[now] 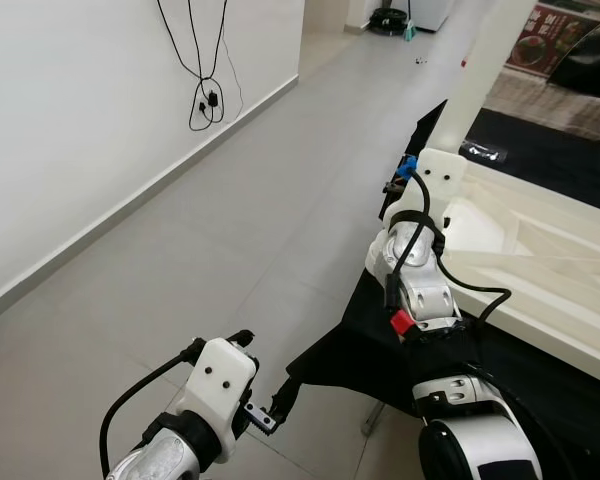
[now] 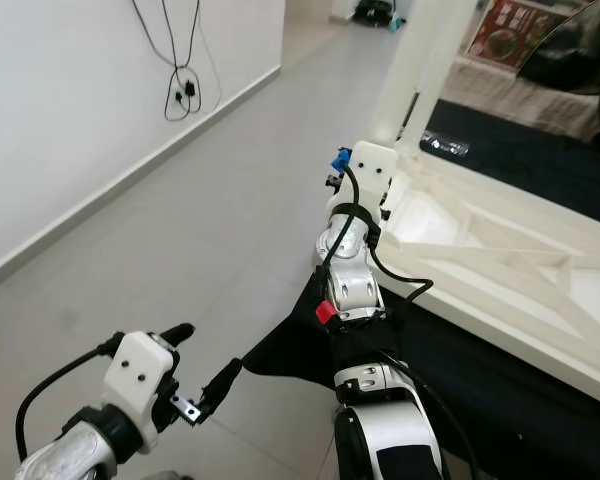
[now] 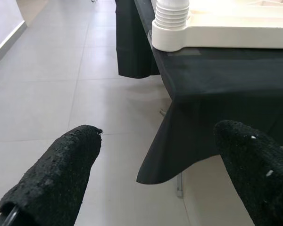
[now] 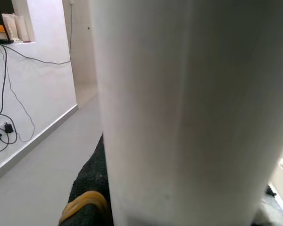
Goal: Building children table
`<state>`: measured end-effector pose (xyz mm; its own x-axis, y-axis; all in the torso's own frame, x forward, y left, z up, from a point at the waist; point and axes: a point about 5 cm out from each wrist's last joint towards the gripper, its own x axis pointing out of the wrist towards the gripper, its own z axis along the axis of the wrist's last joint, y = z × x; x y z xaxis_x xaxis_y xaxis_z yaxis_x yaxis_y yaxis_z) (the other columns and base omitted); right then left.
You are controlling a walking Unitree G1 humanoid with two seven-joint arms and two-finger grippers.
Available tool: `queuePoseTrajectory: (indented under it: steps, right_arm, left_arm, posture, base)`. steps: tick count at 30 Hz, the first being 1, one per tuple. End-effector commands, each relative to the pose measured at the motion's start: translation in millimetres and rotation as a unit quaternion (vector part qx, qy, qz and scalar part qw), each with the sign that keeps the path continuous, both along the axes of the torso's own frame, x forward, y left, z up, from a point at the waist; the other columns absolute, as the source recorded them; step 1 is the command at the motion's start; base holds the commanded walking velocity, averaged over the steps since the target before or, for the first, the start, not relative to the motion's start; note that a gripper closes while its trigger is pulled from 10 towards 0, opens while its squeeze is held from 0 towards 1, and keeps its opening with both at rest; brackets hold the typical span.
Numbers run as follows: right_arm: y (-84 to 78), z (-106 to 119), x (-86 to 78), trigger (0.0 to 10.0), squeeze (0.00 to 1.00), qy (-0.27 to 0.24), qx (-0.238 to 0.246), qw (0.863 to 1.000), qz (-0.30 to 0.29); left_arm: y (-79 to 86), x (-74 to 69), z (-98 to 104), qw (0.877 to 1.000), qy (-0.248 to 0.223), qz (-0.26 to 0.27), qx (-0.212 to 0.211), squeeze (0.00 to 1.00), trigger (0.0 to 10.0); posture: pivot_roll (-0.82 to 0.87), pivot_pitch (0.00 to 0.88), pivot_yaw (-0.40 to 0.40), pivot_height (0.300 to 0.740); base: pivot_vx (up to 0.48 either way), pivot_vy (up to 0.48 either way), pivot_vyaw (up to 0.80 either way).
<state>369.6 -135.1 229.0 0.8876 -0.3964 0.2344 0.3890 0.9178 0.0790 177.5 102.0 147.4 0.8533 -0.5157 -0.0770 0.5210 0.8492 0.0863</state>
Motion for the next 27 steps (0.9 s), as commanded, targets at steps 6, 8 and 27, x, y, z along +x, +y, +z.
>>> queuePoseTrajectory:
  steps: [6,8,27]
  right_arm:
    - [-18.1,-42,-8.4,10.0,0.0,0.111,0.033,0.989,-0.097]
    - [-24.9,-46,-9.8,10.0,0.0,0.128,0.041,0.982,-0.134]
    - [-62.2,-46,-7.5,10.0,0.0,0.179,0.095,0.943,-0.265]
  left_arm:
    - [-0.8,-1.1,-6,1.0,0.009,-0.002,0.006,0.0,10.0]
    - [-0.8,-1.0,-6,1.0,0.009,-0.001,0.006,0.0,10.0]
    - [-1.5,2.7,-6,1.0,0.003,0.005,0.005,0.0,10.0]
  posture:
    - [0.15,0.111,-0.091,0.74]
    - [0.15,0.11,-0.094,0.74]
    - [0.15,0.121,-0.1,0.74]
  base:
    - [0.0,0.0,0.0]
    - [0.0,0.0,0.0]
    - [0.0,0.0,0.0]
